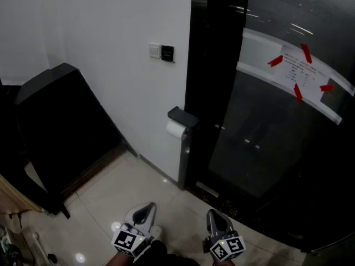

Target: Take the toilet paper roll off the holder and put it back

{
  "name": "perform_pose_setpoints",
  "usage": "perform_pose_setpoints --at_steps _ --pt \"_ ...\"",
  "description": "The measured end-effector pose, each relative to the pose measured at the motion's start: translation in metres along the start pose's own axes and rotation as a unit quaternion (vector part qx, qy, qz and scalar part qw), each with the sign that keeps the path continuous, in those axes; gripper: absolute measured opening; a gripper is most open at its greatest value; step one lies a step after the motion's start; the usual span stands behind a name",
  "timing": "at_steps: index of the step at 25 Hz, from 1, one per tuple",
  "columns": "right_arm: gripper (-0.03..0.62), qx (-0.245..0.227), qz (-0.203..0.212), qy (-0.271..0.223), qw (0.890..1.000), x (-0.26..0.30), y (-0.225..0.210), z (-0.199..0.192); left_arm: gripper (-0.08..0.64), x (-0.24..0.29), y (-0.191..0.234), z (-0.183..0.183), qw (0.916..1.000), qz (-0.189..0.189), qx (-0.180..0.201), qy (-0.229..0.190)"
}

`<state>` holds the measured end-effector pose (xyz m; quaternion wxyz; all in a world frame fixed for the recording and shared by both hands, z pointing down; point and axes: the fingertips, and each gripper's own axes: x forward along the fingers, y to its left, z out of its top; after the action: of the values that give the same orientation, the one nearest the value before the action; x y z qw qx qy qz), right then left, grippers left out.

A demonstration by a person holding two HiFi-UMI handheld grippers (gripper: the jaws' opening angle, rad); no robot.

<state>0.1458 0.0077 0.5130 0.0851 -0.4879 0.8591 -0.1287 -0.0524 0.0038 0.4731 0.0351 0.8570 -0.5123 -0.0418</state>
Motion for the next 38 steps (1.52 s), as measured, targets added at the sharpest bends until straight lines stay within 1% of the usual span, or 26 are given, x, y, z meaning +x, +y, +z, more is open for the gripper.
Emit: perform_pose_setpoints --at_steps 5,9,13,18,21,29,32,38 --pt "0.014 0.005 -0.014 -0.005 1.0 0.018 -0.012 0.0 0.0 0.021 0.032 -0.014 0.9998 0.013 -0.008 0.008" --pt "0.014 -0.004 -0.036 -0.01 0.999 0.036 -0.029 0.009 0.0 0.054 0.045 -0.008 0.9998 -0.003 -0.021 0.005" --pt "0.014 -0.008 -0.045 -0.011 0.999 0.062 -0.043 0.012 0.0 0.087 0.058 -0.005 0.9996 -0.026 -0.015 0.0" --pt "0.014 0.004 -0.037 -0.013 0.999 0.104 -0.05 0.019 0.0 0.12 0.089 -0.008 0.9994 -0.023 -0.025 0.0" --pt "0.014 -0.001 -0.034 -0.011 0.999 0.122 -0.05 0.026 0.0 0.138 0.107 -0.01 0.9991 -0.019 -0.039 0.004" --pt "0.014 -0.003 -0.075 -0.02 0.997 0.144 -0.076 0.039 0.0 0.185 0.135 -0.01 0.9983 -0.034 -0.048 -0.001" --pt "0.014 -0.001 -0.083 -0.025 0.996 0.159 -0.081 0.041 0.0 0.199 0.143 -0.004 0.998 -0.043 -0.045 -0.002" --pt "0.014 -0.004 -0.08 -0.025 0.996 0.197 -0.08 0.038 0.0 0.223 0.166 -0.004 0.9979 -0.06 -0.024 -0.001"
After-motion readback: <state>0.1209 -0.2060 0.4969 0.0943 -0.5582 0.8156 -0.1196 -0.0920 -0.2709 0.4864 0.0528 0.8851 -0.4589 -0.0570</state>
